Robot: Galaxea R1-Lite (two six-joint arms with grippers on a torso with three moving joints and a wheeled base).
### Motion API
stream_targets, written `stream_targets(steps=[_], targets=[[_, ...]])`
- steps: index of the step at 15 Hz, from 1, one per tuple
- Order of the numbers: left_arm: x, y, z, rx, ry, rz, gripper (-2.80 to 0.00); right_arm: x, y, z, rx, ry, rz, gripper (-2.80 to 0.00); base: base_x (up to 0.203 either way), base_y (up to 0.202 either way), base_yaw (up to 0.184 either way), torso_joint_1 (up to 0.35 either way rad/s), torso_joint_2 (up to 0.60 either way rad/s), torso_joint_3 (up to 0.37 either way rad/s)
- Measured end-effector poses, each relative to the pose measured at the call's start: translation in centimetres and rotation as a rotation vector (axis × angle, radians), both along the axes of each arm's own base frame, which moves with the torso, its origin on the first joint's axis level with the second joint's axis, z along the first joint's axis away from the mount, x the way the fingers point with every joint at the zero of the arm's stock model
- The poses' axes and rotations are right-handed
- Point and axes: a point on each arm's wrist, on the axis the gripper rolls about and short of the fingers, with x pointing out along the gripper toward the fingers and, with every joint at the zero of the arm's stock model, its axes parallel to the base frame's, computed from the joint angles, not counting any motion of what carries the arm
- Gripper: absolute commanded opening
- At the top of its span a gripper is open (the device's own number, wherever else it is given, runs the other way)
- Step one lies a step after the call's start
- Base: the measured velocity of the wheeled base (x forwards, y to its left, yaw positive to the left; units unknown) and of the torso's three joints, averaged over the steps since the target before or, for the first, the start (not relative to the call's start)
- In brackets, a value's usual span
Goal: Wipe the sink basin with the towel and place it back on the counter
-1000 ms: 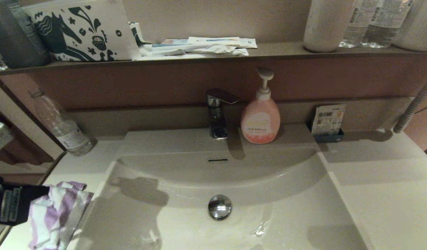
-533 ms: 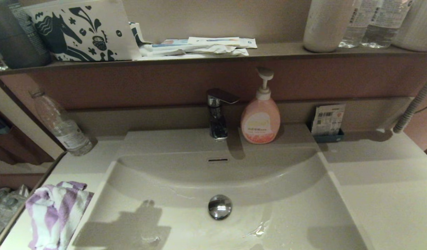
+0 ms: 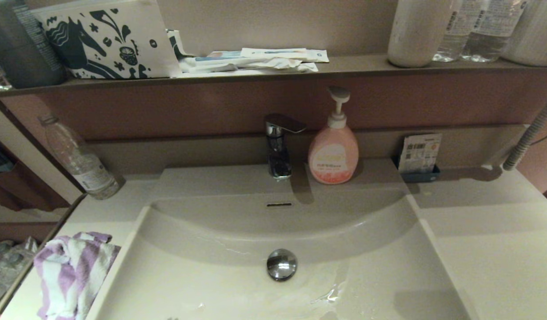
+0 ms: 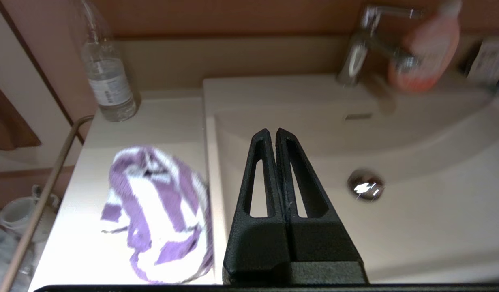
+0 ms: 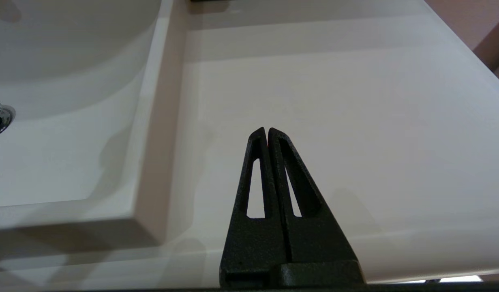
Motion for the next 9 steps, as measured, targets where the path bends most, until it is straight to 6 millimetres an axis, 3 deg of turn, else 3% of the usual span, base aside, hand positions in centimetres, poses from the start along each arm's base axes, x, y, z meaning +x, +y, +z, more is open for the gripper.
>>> stream_targets(steps=[4,9], targets=[[0.0,0.1,-4.4,0.094,-0.007,0.015,-2.8,0.0,0.0,0.0,0.0,0.0,0.0,-2.8,0.0,0.0,0.0,0.0,0.0,0.0],[2.3,0.2,-8.9,0.102,0.025,0.06,-2.8,0.0,0.0,0.0,0.0,0.0,0.0,-2.8,0.0,0.0,0.0,0.0,0.0,0.0]])
